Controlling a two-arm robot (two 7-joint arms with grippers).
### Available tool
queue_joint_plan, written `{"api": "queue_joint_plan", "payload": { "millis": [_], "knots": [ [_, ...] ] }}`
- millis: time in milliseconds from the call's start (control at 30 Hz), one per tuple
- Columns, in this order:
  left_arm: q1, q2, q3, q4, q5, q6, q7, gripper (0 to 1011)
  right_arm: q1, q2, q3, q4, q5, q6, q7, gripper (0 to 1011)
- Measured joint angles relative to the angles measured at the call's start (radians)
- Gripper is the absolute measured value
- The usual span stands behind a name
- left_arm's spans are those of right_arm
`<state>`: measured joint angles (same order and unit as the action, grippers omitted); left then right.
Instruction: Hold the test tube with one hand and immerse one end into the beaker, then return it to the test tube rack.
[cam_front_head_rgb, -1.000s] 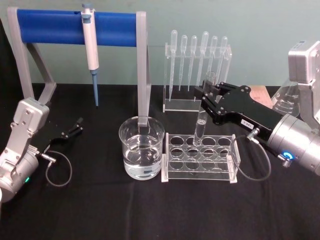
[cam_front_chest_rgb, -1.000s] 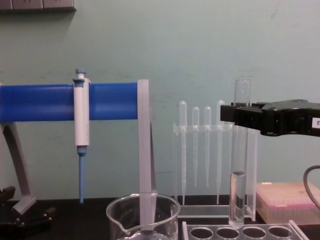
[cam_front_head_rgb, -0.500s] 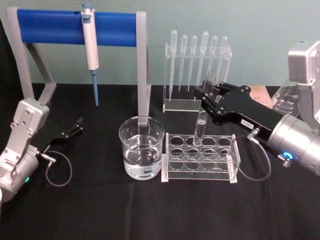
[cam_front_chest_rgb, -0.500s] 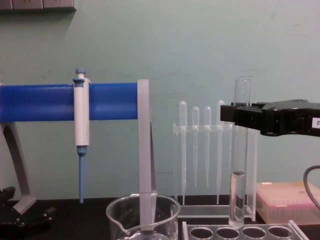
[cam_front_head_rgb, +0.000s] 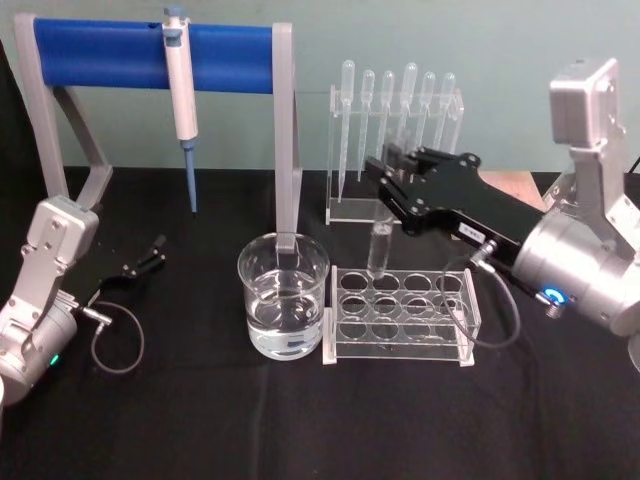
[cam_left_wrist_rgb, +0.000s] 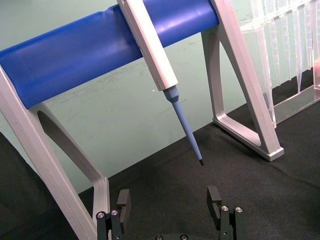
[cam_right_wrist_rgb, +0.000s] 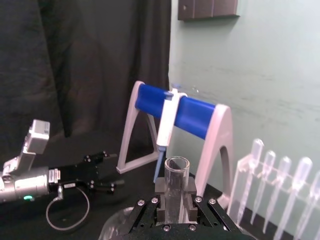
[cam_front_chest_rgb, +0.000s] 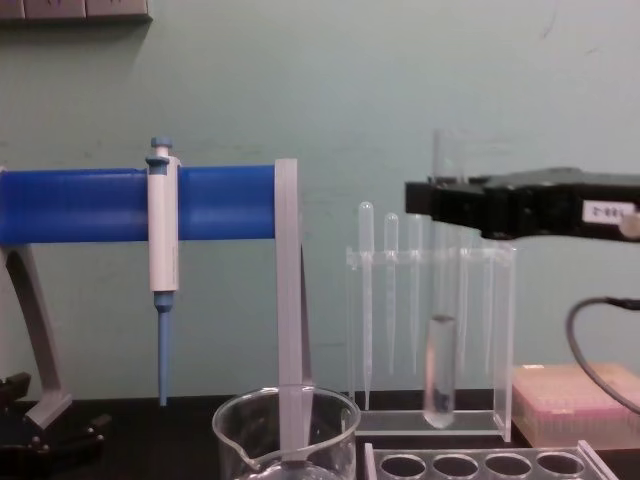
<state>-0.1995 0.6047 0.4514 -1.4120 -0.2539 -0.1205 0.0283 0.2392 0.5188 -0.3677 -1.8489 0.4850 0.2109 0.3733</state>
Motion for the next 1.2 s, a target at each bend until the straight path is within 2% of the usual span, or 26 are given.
{"api": "queue_joint_plan", "payload": {
  "millis": [200, 433, 600, 900, 1200],
  "knots": [
    [0.000, 0.000, 0.000, 0.000, 0.000, 0.000, 0.000, 1000, 0.060, -0.026, -0.038, 0.002, -0.015, 0.021, 0.000, 227],
    [0.000, 0.000, 0.000, 0.000, 0.000, 0.000, 0.000, 1000, 0.137, -0.079, -0.093, 0.058, -0.025, 0.025, 0.016, 227],
    [0.000, 0.000, 0.000, 0.000, 0.000, 0.000, 0.000, 1000, 0.172, -0.113, -0.120, 0.102, -0.026, 0.015, 0.025, 227],
    [0.000, 0.000, 0.000, 0.000, 0.000, 0.000, 0.000, 1000, 0.207, -0.159, -0.165, 0.211, -0.045, -0.040, 0.050, 227],
    [0.000, 0.000, 0.000, 0.000, 0.000, 0.000, 0.000, 1000, 0.202, -0.184, -0.191, 0.286, -0.076, -0.096, 0.065, 227]
  ]
}}
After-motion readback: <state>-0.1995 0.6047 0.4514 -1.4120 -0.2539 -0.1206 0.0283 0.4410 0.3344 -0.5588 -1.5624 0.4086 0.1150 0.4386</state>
